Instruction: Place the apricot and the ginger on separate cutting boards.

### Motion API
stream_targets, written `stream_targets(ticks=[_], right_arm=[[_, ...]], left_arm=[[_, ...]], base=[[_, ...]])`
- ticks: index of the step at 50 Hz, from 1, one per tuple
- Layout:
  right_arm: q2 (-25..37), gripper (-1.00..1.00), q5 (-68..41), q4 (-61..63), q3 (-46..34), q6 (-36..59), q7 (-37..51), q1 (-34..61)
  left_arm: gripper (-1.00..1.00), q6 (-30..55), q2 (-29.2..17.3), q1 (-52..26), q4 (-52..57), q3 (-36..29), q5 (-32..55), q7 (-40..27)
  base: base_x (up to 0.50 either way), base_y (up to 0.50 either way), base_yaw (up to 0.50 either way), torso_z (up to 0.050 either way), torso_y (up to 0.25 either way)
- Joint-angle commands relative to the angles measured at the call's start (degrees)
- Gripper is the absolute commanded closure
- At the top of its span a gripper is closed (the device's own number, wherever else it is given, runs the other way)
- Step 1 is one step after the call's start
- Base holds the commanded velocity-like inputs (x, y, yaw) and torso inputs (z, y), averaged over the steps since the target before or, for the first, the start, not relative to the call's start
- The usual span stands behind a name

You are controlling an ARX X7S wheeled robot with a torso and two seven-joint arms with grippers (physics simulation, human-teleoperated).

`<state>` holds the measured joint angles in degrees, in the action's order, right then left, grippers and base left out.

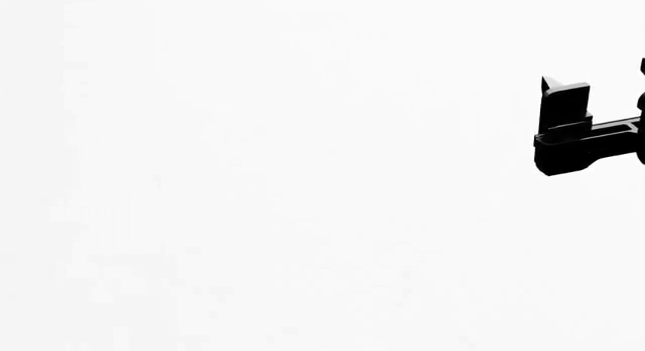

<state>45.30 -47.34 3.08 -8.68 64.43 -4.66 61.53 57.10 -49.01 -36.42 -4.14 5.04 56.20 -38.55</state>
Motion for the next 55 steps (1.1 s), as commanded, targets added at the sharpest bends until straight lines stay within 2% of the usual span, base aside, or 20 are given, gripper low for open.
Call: stream_targets(ticks=[1,3,9,10,13,22,25,42,43,44,45,46,53,55], right_arm=[[0.06,-1.00,-0.22,-0.01,-0.04,0.13,0.12,-0.03],[0.06,-1.00,-0.30,-0.04,0.00,0.25,0.21,-0.07],[0.07,-1.00,-0.44,-0.01,0.01,0.13,0.15,-0.12],[0.08,-1.00,-0.42,0.00,-0.04,0.14,0.15,-0.07],[0.05,-1.00,-0.51,-0.05,-0.01,0.22,0.24,-0.06],[0.12,-1.00,-0.64,-0.03,-0.08,0.22,0.27,-0.09],[0.12,-1.00,-0.74,0.00,-0.05,0.24,0.29,-0.11],[0.05,-1.00,-1.10,0.01,0.12,0.07,0.46,-0.12],[0.05,-1.00,-1.09,-0.01,0.07,0.06,0.42,-0.05],[0.03,-1.00,0.34,0.50,-0.42,-3.52,-1.31,0.40],[-0.04,-1.00,0.45,0.43,-0.51,-4.04,-1.75,0.68],[-0.08,-1.00,0.43,0.44,-0.49,-4.14,-1.80,0.76],[-1.33,-1.00,0.02,-0.30,1.53,-5.34,-0.53,1.76],[-1.57,-1.00,0.16,-0.69,1.78,-5.67,-0.28,2.17]], left_arm=[[1.00,0.18,0.31,-0.68,-0.76,-0.39,0.30,-0.75],[1.00,-0.24,-1.61,0.14,-1.75,0.28,0.38,1.50],[1.00,0.31,-1.69,-0.07,-1.15,0.79,0.92,0.70],[-1.00,0.67,-0.50,-1.27,-0.94,0.07,0.71,-0.64],[-1.00,0.35,-2.39,0.14,-1.05,1.09,1.08,1.22],[-1.00,0.53,-0.85,-1.66,-0.35,-0.15,0.34,-0.87],[-1.00,0.49,-2.01,-1.01,0.11,0.85,0.84,-0.30],[-1.00,6.49,-5.40,-10.91,6.93,0.90,5.44,-1.76],[-1.00,7.00,-5.06,-12.42,7.26,0.72,6.10,-1.87],[-1.00,15.35,-0.99,-21.02,8.54,-6.74,8.96,-1.36],[-1.00,15.83,0.21,-29.61,8.21,-7.83,8.87,-1.50],[-1.00,15.90,0.16,-34.26,8.16,-8.01,8.90,-1.24],[-1.00,16.99,3.06,-45.35,6.00,-15.76,7.23,6.15],[-1.00,17.26,3.40,-46.14,5.75,-16.25,7.35,6.61]], base=[[0.00,0.00,0.00,0.000,0.000],[0.00,0.00,0.00,0.000,0.000],[0.00,0.00,0.00,0.000,0.000],[0.00,0.00,0.00,0.000,0.000],[0.00,0.00,0.00,0.000,0.000],[0.00,0.00,0.00,0.000,0.000],[0.00,0.00,0.00,0.000,0.000],[0.00,0.00,0.00,0.000,0.000],[0.00,0.00,0.00,0.000,0.000],[0.00,0.00,0.00,0.000,0.000],[0.00,0.00,0.00,0.000,0.000],[0.00,0.00,0.00,0.000,0.000],[0.00,0.00,0.00,0.000,0.000],[0.00,0.00,0.00,0.000,0.000]])
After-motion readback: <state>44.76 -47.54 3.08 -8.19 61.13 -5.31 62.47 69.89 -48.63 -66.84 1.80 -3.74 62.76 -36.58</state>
